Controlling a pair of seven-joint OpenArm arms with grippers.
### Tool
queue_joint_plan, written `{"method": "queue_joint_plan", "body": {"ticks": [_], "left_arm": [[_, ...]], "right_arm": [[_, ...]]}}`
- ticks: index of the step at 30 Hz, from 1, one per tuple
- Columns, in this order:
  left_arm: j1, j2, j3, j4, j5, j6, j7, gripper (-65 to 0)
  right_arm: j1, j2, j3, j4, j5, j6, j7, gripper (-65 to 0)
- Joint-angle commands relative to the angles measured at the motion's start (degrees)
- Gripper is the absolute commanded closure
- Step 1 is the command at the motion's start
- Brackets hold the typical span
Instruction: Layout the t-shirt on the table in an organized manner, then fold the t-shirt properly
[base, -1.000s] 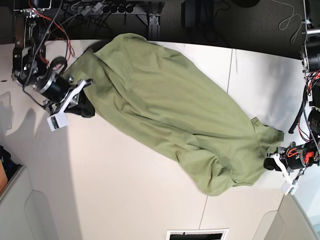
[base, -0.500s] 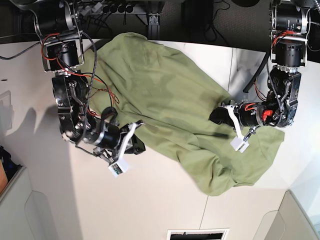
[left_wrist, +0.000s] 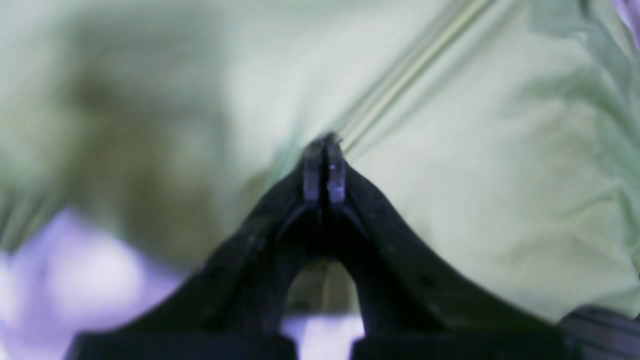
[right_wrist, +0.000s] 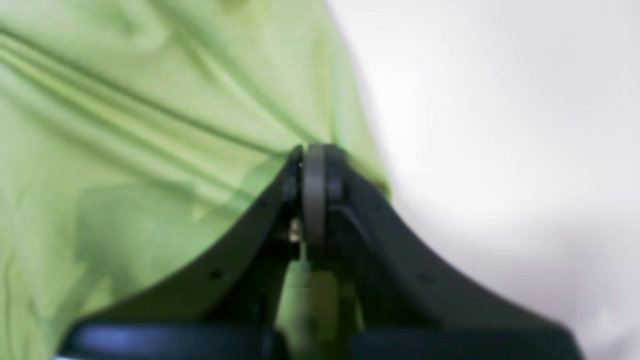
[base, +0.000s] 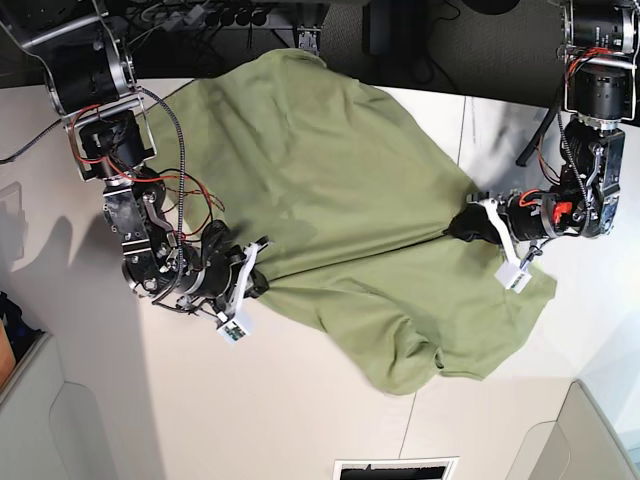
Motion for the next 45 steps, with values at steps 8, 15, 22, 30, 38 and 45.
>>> {"method": "queue_joint_plan", "body": {"ticks": [8, 15, 22, 30, 38, 45], "left_arm": [[-2.82, -3.69, -0.26, 0.22, 2.64, 1.01, -1.16, 0.0], [-8.09, -1.57, -0.26, 0.17, 8.7, 1.01, -4.28, 0.0], [-11.78, -1.05, -0.26, 0.17, 8.44, 1.18, -4.44, 0.0], [-12.55, -0.59, -0.26, 0.17, 5.75, 1.16, -4.55, 0.0], [-12.5, 3.93, -0.26, -0.79, 8.63, 2.19, -4.96, 0.0], [-12.59, 5.31, -0.26, -8.46, 14.75, 4.35, -9.29, 0.0]], "right_arm": [[-2.97, 5.03, 8.85, 2.67, 7.34, 0.83, -6.05, 0.0], [-20.37, 4.79, 12.7, 19.45, 12.02, 1.99, -6.67, 0.0], [-30.56, 4.52, 13.64, 37.31, 11.93, 0.15, -5.79, 0.0], [-22.16, -0.09, 18.32, 37.77, 10.14, -0.52, -5.62, 0.0], [-8.22, -8.31, 18.23, 20.13, 1.9, -0.76, -1.05, 0.0], [0.17, -10.14, 14.23, 2.03, -5.79, -0.72, -0.63, 0.0]]}}
